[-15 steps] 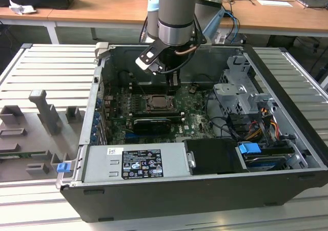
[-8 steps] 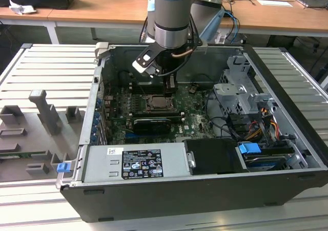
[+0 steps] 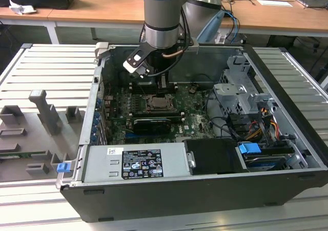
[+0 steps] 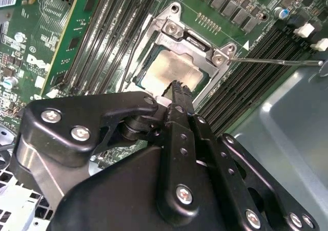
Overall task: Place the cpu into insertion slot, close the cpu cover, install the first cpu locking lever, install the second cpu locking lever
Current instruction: 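Close the cpu cover, then install the first cpu locking lever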
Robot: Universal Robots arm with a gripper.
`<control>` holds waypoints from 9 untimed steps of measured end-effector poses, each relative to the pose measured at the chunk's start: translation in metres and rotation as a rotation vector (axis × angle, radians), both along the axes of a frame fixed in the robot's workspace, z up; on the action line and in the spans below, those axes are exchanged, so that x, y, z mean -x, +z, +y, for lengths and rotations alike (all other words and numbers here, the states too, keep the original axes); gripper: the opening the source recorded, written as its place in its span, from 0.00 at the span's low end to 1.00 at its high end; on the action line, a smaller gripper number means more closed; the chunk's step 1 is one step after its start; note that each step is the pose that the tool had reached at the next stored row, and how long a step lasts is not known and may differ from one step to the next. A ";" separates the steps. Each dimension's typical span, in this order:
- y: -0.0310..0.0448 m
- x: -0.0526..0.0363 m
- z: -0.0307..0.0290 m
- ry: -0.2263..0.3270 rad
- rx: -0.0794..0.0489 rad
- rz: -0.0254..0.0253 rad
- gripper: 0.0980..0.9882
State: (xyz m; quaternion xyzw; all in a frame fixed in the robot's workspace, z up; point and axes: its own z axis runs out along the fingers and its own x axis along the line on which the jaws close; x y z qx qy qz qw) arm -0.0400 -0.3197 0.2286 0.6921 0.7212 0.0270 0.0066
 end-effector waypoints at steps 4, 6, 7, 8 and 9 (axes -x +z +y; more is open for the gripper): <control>0.0000 0.0011 0.0000 0.000 0.000 0.0000 0.01; 0.0012 0.0013 -0.0001 0.000 0.000 0.0001 0.01; 0.0022 0.0013 0.0000 0.000 0.000 0.0000 0.01; 0.0032 0.0012 0.0000 0.000 0.000 0.0000 0.01; 0.0039 0.0012 0.0000 0.000 0.000 0.0000 0.01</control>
